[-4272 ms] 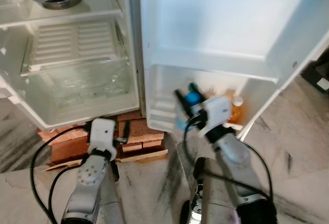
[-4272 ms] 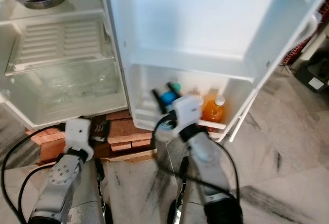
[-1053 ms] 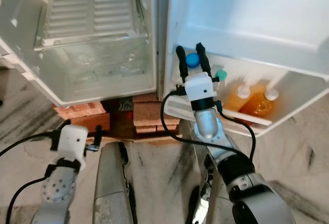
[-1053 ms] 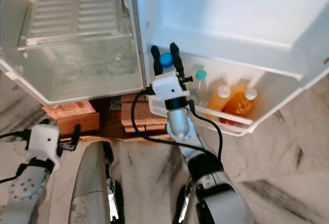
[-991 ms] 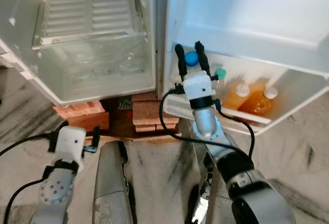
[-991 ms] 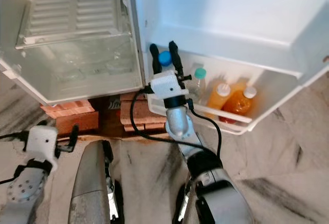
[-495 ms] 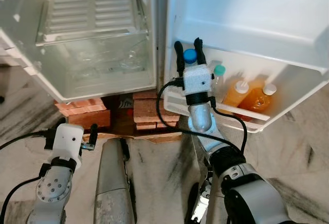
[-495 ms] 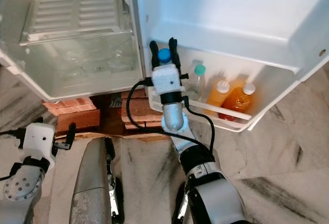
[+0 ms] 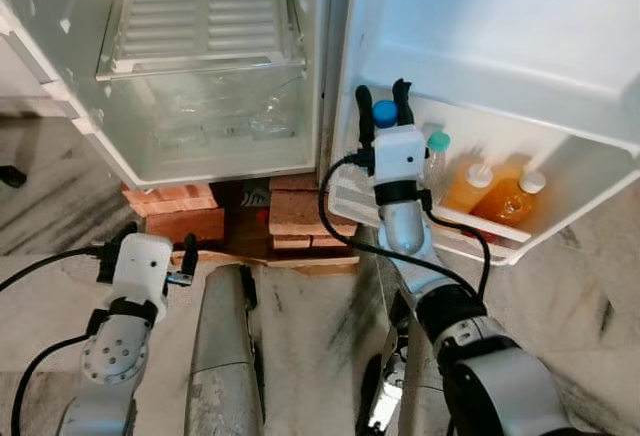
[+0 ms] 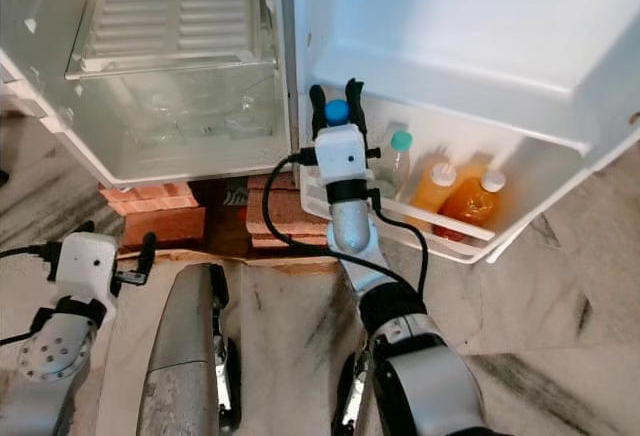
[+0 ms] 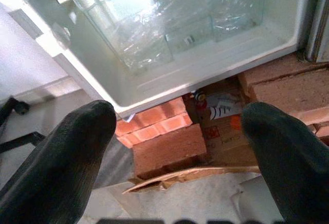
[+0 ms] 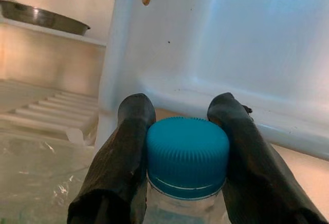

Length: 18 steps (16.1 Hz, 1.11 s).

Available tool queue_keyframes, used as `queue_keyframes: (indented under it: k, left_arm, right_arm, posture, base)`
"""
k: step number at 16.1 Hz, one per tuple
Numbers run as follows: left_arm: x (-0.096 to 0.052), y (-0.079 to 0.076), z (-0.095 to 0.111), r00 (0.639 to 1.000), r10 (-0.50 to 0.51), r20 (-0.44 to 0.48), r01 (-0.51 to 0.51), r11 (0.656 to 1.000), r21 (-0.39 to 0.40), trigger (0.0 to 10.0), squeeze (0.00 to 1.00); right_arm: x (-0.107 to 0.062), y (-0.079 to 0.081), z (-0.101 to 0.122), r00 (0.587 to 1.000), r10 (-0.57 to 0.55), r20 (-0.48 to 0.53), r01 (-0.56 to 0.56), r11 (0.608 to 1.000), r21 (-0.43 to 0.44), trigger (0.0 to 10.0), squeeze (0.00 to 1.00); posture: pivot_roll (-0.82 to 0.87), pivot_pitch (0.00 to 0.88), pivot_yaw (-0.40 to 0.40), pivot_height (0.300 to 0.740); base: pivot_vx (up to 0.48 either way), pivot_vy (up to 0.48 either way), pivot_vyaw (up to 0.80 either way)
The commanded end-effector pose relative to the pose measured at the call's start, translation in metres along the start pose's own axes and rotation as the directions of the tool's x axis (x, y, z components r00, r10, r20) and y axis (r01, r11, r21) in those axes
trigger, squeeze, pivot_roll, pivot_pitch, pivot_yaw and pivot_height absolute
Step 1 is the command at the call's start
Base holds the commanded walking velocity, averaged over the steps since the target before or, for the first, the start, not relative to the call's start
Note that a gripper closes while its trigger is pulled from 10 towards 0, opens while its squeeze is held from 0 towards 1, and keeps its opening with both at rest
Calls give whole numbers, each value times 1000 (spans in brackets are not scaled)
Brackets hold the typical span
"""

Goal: Restocking fridge

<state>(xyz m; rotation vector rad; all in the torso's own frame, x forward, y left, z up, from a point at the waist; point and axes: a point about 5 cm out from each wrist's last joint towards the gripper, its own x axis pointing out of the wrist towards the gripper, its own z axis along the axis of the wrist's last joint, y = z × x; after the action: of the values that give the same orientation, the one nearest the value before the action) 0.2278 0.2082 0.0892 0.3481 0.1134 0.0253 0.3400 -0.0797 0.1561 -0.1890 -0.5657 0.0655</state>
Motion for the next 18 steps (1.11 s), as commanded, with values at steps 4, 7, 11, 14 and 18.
queue_keyframes:
  k: [4,7,11,14,18]
  left_arm:
    - [-1,-2,-6,1000,9,-18,-9,1000,-7,10000,0]
    - [2,-7,-7,1000,0,-19,0,1000,-21,10000,0]
    - [3,-8,-8,1000,2,-17,-3,1000,-27,10000,0]
    - [5,-10,-7,1000,-16,-16,15,1000,-27,10000,0]
    - [5,-8,-7,1000,-21,-16,21,1000,-22,10000,0]
  right_arm:
    - [-42,-14,-24,982,162,-97,-165,986,-26,10000,0]
    - [-48,-14,-2,898,427,105,-406,897,-172,10000,0]
    - [-45,-10,15,830,517,210,-439,837,-326,10000,0]
    - [-59,7,5,803,563,195,-474,802,-363,10000,0]
    - [-63,10,-14,860,505,76,-475,846,-244,10000,0]
  posture:
    - [271,296,-12,508]
    - [246,291,-22,508]
    - [247,289,-26,508]
    - [250,300,-14,508]
    - [259,303,-10,508]
  base:
    - [0,0,0]
    - [0,0,0]
    - [0,0,0]
    - [0,0,0]
    - [0,0,0]
